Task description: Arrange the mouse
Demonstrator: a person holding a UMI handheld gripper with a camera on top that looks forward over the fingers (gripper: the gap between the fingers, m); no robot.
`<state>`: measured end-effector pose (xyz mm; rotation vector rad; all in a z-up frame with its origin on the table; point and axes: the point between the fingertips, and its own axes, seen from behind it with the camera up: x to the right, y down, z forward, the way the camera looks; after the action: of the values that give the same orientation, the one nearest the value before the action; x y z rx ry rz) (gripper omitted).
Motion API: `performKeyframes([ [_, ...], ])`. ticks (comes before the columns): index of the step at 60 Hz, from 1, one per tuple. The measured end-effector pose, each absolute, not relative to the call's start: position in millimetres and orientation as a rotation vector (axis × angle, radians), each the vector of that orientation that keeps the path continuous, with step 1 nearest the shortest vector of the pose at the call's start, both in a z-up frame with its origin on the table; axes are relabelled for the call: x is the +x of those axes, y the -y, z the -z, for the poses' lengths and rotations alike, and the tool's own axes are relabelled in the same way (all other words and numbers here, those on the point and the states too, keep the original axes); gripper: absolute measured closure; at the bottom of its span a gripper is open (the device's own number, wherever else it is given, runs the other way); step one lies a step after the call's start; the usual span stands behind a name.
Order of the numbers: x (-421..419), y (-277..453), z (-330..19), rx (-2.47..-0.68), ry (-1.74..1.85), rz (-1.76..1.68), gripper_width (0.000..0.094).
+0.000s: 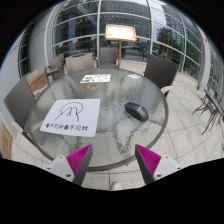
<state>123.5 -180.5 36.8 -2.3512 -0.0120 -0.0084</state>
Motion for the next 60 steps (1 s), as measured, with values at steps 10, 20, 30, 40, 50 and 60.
performKeyframes([
  [10, 191.0, 134.4, -5.4, -2.387, -0.002, 0.062, 0.0074],
  [20, 228.8, 67.4, 5.4, -2.370, 0.043, 0.093, 0.0074],
  [30, 245.7, 4.6, 12.2, -2.372, 0.063, 0.070, 0.0066],
  [40, 257.6, -30.6, 14.1, -2.377, 0.028, 0.047, 0.0172],
  [50, 255.8, -39.2, 18.1, -2.385, 0.008, 0.032, 0.0466],
  [60, 255.5, -36.0, 17.8, -2.424, -0.036, 0.045, 0.0591],
])
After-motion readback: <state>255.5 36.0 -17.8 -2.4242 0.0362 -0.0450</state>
